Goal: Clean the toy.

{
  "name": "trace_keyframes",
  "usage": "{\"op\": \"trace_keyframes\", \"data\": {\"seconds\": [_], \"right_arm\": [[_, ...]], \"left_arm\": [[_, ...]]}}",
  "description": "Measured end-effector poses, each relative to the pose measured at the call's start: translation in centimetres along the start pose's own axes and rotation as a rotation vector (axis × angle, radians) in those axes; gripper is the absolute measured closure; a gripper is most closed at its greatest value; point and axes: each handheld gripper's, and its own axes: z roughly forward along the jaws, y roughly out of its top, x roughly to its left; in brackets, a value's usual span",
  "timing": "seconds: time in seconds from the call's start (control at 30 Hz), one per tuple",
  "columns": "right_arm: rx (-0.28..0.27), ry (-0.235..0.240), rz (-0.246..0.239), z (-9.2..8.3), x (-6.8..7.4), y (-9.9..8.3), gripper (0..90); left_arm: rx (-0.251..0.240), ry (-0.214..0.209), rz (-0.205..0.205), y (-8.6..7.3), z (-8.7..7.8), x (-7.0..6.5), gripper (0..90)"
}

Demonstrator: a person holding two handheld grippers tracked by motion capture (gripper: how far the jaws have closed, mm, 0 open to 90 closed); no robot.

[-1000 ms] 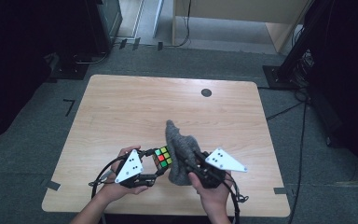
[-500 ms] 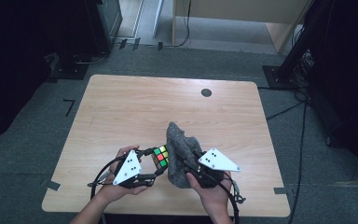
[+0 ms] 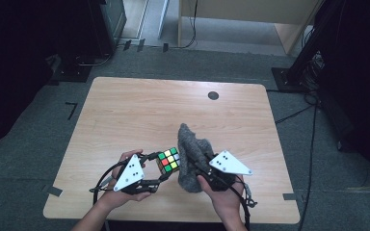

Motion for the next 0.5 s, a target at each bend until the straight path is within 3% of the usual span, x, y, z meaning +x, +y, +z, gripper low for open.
{"op": "trace_keyframes", "data": {"seconds": [0.07,0.1,0.23,0.33,0.37,0.43,0.5], "right_arm": [[-0.027,0.009,0.037,-0.4,-0.2,0.2,67.8],[-0.043,0.024,0.029,-0.6,0.1,0.3,67.8],[-0.064,0.135,-0.081,-0.3,3.0,0.9,67.4],[-0.029,0.147,-0.141,0.3,4.2,0.6,67.4],[-0.026,0.137,-0.138,0.5,3.9,0.4,67.2],[-0.02,0.12,-0.066,0.5,2.6,0.2,67.3],[-0.017,0.058,0.002,0.2,1.1,0.0,67.7]], "left_arm": [[0.009,0.001,0.004,-0.1,0.1,0.1,34.7],[0.02,0.003,0.006,-0.2,0.2,0.0,34.7],[0.023,-0.043,-0.017,-0.5,0.5,0.0,34.7],[0.001,-0.061,-0.014,-0.1,0.2,-0.1,34.7],[0.004,-0.055,-0.006,-0.1,0.1,-0.1,34.7],[-0.001,-0.046,-0.009,-0.1,-0.1,0.1,34.7],[-0.012,-0.042,-0.018,-0.1,-0.2,0.3,34.7]]}}
